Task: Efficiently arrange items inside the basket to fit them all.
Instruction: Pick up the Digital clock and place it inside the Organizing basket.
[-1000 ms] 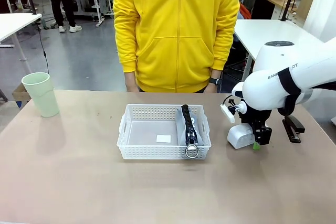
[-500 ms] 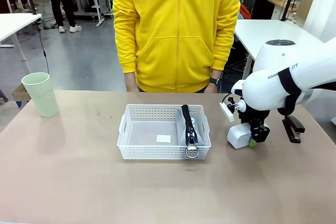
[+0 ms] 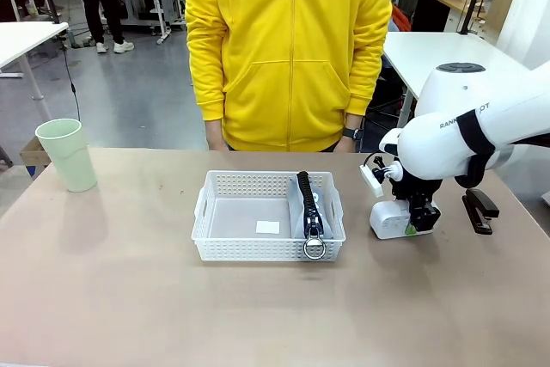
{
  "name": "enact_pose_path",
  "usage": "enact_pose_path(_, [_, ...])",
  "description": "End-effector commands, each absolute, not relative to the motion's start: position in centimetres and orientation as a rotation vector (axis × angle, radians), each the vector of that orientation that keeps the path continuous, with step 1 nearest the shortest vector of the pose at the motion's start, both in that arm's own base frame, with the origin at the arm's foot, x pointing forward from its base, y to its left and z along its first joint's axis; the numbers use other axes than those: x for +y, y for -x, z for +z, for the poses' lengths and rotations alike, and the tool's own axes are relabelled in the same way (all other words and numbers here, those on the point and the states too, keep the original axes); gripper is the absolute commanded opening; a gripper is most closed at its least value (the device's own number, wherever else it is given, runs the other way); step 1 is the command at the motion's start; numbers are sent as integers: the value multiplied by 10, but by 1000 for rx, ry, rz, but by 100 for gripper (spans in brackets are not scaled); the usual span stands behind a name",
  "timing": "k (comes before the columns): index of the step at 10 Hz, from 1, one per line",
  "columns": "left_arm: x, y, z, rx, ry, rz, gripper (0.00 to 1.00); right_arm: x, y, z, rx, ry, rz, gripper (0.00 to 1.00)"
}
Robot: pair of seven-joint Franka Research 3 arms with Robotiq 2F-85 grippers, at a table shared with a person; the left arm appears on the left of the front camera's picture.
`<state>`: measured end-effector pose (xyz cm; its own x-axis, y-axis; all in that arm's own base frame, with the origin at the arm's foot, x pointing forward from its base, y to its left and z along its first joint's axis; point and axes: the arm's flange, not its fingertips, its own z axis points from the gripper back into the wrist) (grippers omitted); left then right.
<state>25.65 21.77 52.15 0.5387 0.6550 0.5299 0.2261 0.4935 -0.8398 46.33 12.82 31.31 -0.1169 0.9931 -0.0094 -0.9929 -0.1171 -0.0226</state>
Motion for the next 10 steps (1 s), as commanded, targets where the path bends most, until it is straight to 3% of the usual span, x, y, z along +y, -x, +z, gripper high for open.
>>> enact_pose_path(1, [217,-257,521,-1036,1064,304,100,125,-454,324,-6,27,1632,0])
enact_pose_path(5, [217,-257,521,-1036,1064,304,100,133,-389,443,-43,87,1295,0])
enact_pose_path(8, [217,-257,521,-1036,1064,304,100,128,-361,459,-125,71,1125,0])
enact_pose_path(9, [217,-257,521,-1036,1064,304,100,121,-367,452,-164,144,1128,21])
enact_pose_path(10, [217,-257,521,-1036,1064,304,100,126,-365,474,-95,82,1178,21])
